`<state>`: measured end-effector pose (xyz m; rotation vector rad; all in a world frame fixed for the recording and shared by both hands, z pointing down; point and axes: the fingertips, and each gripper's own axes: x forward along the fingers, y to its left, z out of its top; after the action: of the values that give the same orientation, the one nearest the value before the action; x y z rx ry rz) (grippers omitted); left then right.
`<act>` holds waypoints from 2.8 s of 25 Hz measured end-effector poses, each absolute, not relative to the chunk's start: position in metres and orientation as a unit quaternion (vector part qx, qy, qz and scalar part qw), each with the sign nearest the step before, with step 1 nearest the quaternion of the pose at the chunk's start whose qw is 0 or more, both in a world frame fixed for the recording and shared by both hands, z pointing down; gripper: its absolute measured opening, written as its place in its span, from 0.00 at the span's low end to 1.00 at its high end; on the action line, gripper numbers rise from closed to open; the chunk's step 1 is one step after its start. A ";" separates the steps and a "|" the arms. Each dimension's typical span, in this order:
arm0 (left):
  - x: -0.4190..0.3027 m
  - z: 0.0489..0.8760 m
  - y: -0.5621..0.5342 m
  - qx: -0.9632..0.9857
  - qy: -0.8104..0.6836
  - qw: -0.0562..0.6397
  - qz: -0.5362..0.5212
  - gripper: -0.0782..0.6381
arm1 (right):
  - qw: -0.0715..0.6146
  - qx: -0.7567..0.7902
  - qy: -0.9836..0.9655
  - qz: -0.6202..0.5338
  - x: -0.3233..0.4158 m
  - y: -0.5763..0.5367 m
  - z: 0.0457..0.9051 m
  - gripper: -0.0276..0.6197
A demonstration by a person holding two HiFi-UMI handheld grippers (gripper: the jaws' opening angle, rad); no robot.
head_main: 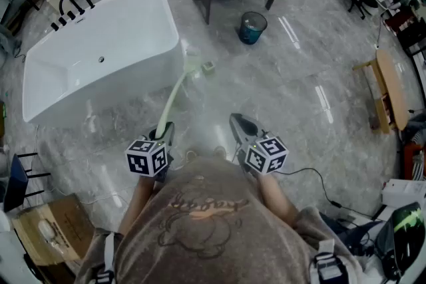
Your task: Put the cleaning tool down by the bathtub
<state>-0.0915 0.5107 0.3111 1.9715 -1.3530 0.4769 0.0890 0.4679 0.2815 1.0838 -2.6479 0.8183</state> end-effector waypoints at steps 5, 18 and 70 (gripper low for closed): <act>-0.094 0.305 0.497 0.763 -0.518 0.341 0.183 0.12 | 0.091 0.367 -0.885 0.271 0.084 0.457 0.278 0.04; -0.119 0.331 0.491 0.784 -0.485 0.337 0.189 0.12 | 0.065 0.399 -0.869 0.286 0.055 0.461 0.298 0.04; -0.074 0.355 0.028 0.748 -0.535 0.357 0.167 0.12 | 0.120 0.319 -0.888 0.309 0.088 -0.011 0.339 0.04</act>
<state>-0.0737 0.0278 0.3546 1.9297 -1.3801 0.4312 0.0880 -0.0108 0.3388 0.9305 -2.5947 0.9015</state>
